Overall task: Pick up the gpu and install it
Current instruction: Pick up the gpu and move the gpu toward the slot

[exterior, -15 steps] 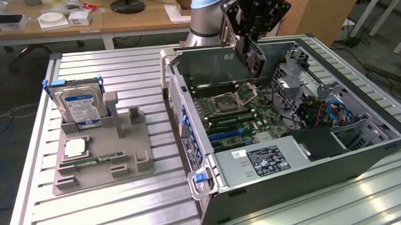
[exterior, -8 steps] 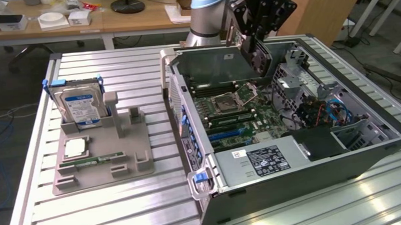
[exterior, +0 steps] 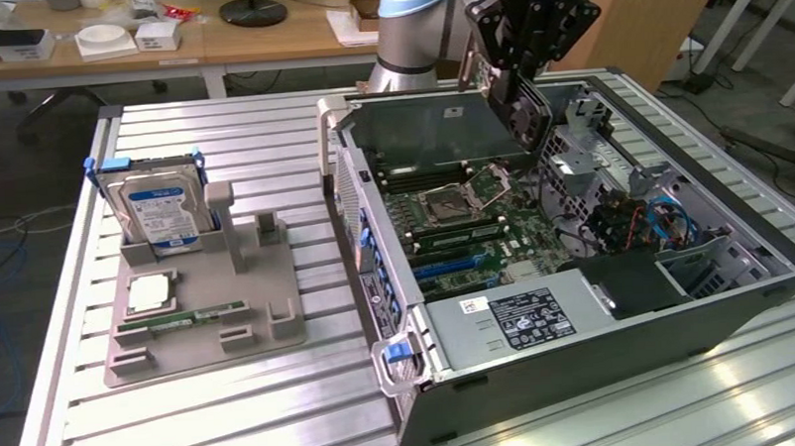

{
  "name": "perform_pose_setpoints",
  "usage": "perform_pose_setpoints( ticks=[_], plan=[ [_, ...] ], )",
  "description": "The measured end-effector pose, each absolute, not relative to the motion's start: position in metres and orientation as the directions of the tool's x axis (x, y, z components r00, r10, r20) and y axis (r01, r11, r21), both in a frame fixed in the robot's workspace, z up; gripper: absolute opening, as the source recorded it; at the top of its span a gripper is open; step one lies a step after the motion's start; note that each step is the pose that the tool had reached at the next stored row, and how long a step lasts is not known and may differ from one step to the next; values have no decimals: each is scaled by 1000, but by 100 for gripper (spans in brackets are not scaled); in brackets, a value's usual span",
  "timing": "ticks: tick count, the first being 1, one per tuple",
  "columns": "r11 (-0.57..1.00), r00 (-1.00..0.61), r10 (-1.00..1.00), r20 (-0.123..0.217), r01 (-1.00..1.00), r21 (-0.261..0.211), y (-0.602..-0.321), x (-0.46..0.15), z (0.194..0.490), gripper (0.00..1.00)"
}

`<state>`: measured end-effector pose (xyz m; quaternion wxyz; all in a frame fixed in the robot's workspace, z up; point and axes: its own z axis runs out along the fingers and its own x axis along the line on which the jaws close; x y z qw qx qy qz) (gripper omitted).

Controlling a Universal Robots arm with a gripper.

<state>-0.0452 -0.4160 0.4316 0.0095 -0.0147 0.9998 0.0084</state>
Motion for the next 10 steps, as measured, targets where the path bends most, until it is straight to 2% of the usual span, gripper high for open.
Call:
perform_pose_setpoints(
  ticks=[10],
  plan=[
    [999, -999, -29, -19, -30, 17, -416, -28, 432, 26]
  ],
)
